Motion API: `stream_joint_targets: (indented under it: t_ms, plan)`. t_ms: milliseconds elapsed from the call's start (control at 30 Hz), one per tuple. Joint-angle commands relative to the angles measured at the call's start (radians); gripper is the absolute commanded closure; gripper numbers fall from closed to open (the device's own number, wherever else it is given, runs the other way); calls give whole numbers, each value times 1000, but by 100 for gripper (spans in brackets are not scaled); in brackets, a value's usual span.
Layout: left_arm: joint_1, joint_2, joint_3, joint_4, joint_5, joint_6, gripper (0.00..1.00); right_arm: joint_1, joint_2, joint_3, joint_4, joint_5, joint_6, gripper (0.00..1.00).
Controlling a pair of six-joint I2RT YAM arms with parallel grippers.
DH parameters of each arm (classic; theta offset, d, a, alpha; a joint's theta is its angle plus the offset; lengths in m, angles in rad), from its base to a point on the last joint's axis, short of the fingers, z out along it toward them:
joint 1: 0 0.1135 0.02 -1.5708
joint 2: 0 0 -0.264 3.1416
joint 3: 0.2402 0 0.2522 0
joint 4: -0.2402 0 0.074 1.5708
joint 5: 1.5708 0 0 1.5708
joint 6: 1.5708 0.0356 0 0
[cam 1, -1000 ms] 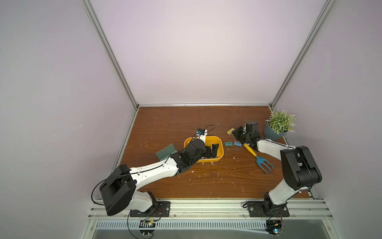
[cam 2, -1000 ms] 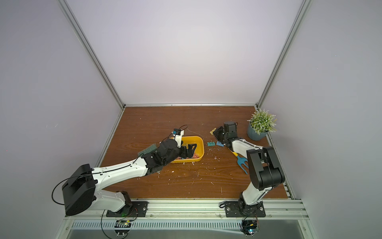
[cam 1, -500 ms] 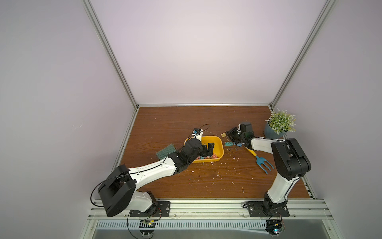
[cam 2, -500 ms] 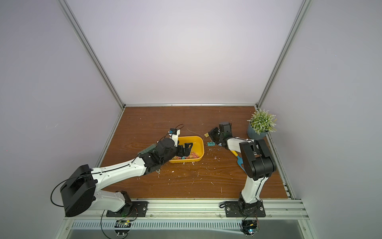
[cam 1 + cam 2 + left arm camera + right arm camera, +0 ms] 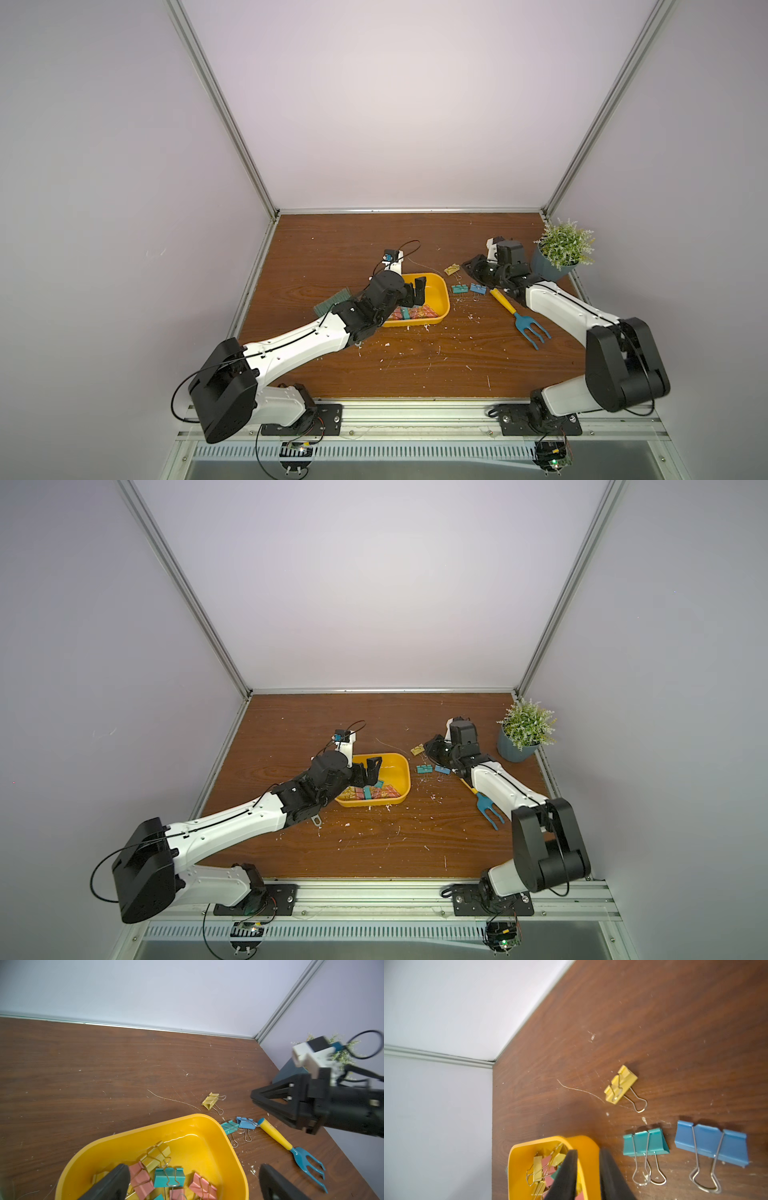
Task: Take out the binder clips from the storage box
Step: Place the binder clip at the center of the board, then pick up the binder clip from the storage box.
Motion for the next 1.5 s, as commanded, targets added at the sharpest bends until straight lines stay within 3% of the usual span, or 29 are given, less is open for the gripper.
stream_joint_targets:
  t_ms: [0, 67, 133, 233, 333, 400, 533, 700, 867, 1033, 1167, 1467]
  plan:
    - [25, 13, 28, -75, -57, -39, 0, 14, -18, 0, -54, -185, -254, 76]
    - [48, 22, 29, -91, 11, -56, 0, 26, 19, 31, -116, -290, -298, 76]
    - [83, 23, 29, -111, 87, -86, 1, 57, 58, 61, -176, -317, -310, 77]
    - [142, 6, 13, -129, 222, -137, 6, 144, 78, 85, -215, -287, -301, 74]
    - [180, -15, -17, -159, 263, -227, 12, 226, 89, 92, -211, -229, -261, 73]
    - [183, -35, -83, -76, 289, -240, 15, 268, 77, 57, -140, -183, -234, 72]
    - [197, -47, -182, 24, 263, -276, 26, 307, 48, -7, -34, -100, -168, 72]
    - [211, -11, -102, -118, 222, -248, 44, 331, -2, -21, -47, -53, -108, 72]
    - [217, 46, -44, -271, 139, -147, 54, 330, 0, -13, -87, -14, -117, 71]
    - [218, 163, 47, -347, 196, -55, 56, 332, 23, 6, -82, -28, -121, 71]
    - [219, 270, 151, -505, 145, -23, 66, 332, 61, 68, -138, -25, -152, 71]
    - [219, 343, 214, -536, 126, 27, 64, 332, 120, 117, -137, -33, -150, 71]
